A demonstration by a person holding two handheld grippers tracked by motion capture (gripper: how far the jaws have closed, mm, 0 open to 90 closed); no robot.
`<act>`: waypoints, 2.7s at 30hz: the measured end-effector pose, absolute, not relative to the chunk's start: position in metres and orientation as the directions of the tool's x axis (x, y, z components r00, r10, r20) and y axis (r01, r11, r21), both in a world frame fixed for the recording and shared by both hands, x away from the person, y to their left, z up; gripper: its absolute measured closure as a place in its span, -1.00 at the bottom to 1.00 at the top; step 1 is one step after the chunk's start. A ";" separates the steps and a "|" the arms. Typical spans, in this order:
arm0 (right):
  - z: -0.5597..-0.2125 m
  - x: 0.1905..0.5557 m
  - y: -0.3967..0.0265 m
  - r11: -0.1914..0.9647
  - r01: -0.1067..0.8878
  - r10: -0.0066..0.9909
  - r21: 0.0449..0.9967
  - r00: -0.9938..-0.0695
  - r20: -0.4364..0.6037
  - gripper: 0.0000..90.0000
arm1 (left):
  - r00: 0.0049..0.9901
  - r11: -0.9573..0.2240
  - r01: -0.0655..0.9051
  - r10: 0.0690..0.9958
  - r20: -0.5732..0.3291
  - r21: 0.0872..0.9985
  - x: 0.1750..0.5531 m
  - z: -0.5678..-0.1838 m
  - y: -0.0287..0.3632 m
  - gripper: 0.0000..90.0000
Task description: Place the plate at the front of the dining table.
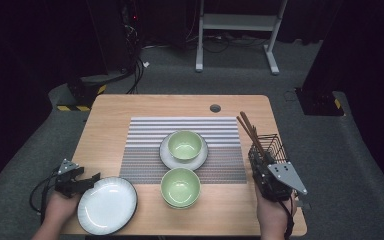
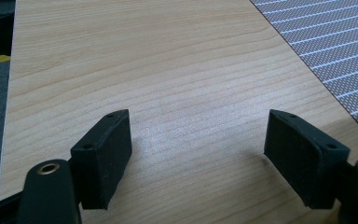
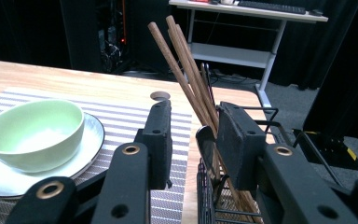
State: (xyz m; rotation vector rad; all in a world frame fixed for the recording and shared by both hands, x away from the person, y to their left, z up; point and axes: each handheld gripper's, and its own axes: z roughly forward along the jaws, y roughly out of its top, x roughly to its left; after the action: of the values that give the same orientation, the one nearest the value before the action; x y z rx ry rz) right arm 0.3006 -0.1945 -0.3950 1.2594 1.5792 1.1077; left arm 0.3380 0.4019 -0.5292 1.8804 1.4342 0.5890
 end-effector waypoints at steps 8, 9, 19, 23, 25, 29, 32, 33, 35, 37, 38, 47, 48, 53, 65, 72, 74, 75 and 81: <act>-0.396 0.301 -0.194 0.110 0.285 0.985 0.952 -0.157 -0.067 0.55 | 0.287 -0.151 0.643 0.957 -0.054 0.751 0.338 -0.529 0.402 -0.48; -0.396 0.301 -0.194 0.110 0.290 0.986 0.951 -0.155 -0.066 0.56 | 0.286 -0.151 0.643 0.957 -0.054 0.751 0.338 -0.529 0.402 -0.48; -0.397 0.302 -0.192 0.117 0.304 0.987 0.946 -0.141 -0.077 0.68 | 0.287 -0.151 0.643 0.957 -0.054 0.751 0.338 -0.529 0.402 -0.48; -0.397 0.302 -0.192 0.122 0.306 0.987 0.944 -0.138 -0.083 0.74 | 0.287 -0.152 0.643 0.956 -0.053 0.751 0.338 -0.529 0.402 -0.48; -0.397 0.302 -0.192 0.125 0.305 0.987 0.944 -0.134 -0.087 0.75 | 0.287 -0.151 0.643 0.957 -0.053 0.751 0.338 -0.529 0.402 -0.48; -0.397 0.301 -0.192 0.130 0.301 0.987 0.945 -0.128 -0.095 0.80 | 0.287 -0.151 0.643 0.957 -0.053 0.751 0.338 -0.529 0.402 -0.48; -0.396 0.300 -0.193 0.131 0.292 0.988 0.947 -0.121 -0.099 0.84 | 0.287 -0.151 0.643 0.957 -0.053 0.751 0.338 -0.529 0.402 -0.48; -0.395 0.300 -0.193 0.134 0.288 0.987 0.948 -0.119 -0.103 0.86 | 0.287 -0.151 0.643 0.957 -0.053 0.751 0.338 -0.529 0.402 -0.48; -0.395 0.299 -0.193 0.139 0.284 0.987 0.949 -0.116 -0.110 0.88 | 0.287 -0.151 0.643 0.957 -0.053 0.751 0.338 -0.529 0.402 -0.48; -0.395 0.299 -0.193 0.145 0.281 0.987 0.949 -0.114 -0.117 0.89 | 0.287 -0.151 0.643 0.957 -0.053 0.751 0.338 -0.529 0.402 -0.48; -0.395 0.299 -0.193 0.145 0.280 0.987 0.949 -0.114 -0.118 0.90 | 0.287 -0.151 0.643 0.957 -0.053 0.751 0.338 -0.529 0.402 -0.48; -0.395 0.299 -0.192 0.177 0.265 0.982 0.948 -0.109 -0.153 0.93 | 0.287 -0.151 0.643 0.956 -0.053 0.751 0.338 -0.529 0.402 -0.48; -0.395 0.298 -0.192 0.181 0.262 0.982 0.948 -0.109 -0.157 0.93 | 0.287 -0.151 0.643 0.957 -0.053 0.751 0.338 -0.529 0.402 -0.48; -0.395 0.298 -0.192 0.192 0.253 0.980 0.948 -0.108 -0.170 0.94 | 0.287 -0.151 0.643 0.957 -0.053 0.751 0.338 -0.529 0.402 -0.48; -0.392 0.298 -0.193 0.203 0.232 0.978 0.951 -0.104 -0.183 0.95 | 0.287 -0.151 0.643 0.957 -0.053 0.751 0.338 -0.529 0.402 -0.48; -0.390 0.299 -0.193 0.211 0.234 0.976 0.949 -0.101 -0.192 0.95 | 0.287 -0.151 0.643 0.957 -0.053 0.751 0.338 -0.529 0.402 -0.48; -0.389 0.299 -0.192 0.215 0.234 0.976 0.948 -0.099 -0.196 0.96 | 0.287 -0.151 0.643 0.957 -0.053 0.751 0.338 -0.529 0.402 -0.48; -0.389 0.299 -0.192 0.214 0.232 0.976 0.949 -0.099 -0.196 0.96 | 0.286 -0.151 0.643 0.957 -0.053 0.751 0.338 -0.529 0.402 -0.48; -0.383 0.298 -0.195 0.216 0.214 0.975 0.953 -0.093 -0.201 0.97 | 0.287 -0.151 0.643 0.957 -0.053 0.751 0.338 -0.529 0.402 -0.48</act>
State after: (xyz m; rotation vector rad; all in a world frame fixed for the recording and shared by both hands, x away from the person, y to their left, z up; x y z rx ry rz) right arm 0.2982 -0.1946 -0.3832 1.1736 1.5174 0.9845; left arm 0.3380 0.4019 -0.5292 1.8791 1.4341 0.5889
